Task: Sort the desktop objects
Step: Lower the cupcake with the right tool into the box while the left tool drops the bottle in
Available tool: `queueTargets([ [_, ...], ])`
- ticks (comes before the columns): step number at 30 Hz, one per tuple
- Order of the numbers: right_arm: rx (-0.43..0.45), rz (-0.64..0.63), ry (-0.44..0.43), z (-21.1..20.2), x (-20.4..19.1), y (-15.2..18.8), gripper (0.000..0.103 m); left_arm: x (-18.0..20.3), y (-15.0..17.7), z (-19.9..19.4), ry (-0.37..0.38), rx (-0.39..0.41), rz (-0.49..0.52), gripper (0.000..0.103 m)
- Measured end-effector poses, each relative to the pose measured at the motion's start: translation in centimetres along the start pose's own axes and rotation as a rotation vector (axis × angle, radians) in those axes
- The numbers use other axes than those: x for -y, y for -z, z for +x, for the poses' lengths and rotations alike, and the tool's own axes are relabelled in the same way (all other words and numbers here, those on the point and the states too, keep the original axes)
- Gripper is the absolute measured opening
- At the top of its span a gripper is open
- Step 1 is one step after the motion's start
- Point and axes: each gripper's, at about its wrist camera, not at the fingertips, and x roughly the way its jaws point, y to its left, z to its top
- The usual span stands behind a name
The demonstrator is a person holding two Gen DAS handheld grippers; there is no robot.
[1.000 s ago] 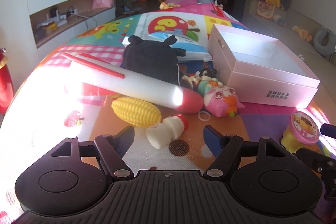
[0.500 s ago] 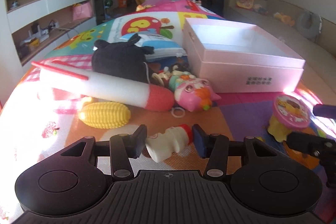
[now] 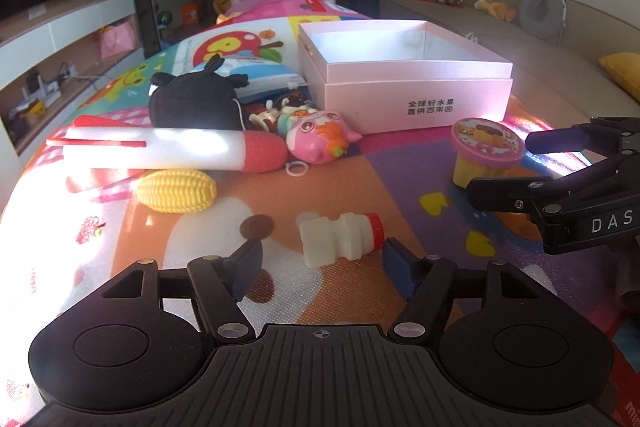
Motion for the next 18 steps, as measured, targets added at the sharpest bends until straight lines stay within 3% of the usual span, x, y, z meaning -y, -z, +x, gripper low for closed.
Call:
queueTargets([
  [3, 0.03, -0.007, -0.002, -0.1, -0.1, -0.2, 0.098, 0.1, -0.3, -0.2, 0.021, 0.006, -0.006, 0.072],
  [5, 0.052, -0.023, 0.009, 0.0, -0.3, -0.6, 0.092, 0.5, -0.5, 0.0, 0.022, 0.008, -0.006, 0.072],
  [8, 0.035, -0.067, -0.007, 0.8, -0.8, -1.3, 0.071, 1.3, -0.8, 0.6, 0.006, -0.01, 0.001, 0.068],
  [9, 0.02, -0.08, -0.016, 1.1, -1.0, -1.5, 0.056, 1.4, -0.8, 0.8, 0.001, -0.015, 0.003, 0.065],
  [13, 0.003, -0.105, -0.018, 0.7, -1.3, -1.7, 0.056, 1.8, -0.7, 0.5, 0.007, -0.016, 0.019, 0.048],
  [18, -0.029, -0.112, -0.04, -1.8, -0.8, -1.4, 0.056, 2.4, -0.4, -0.8, 0.023, -0.004, 0.056, 0.048],
])
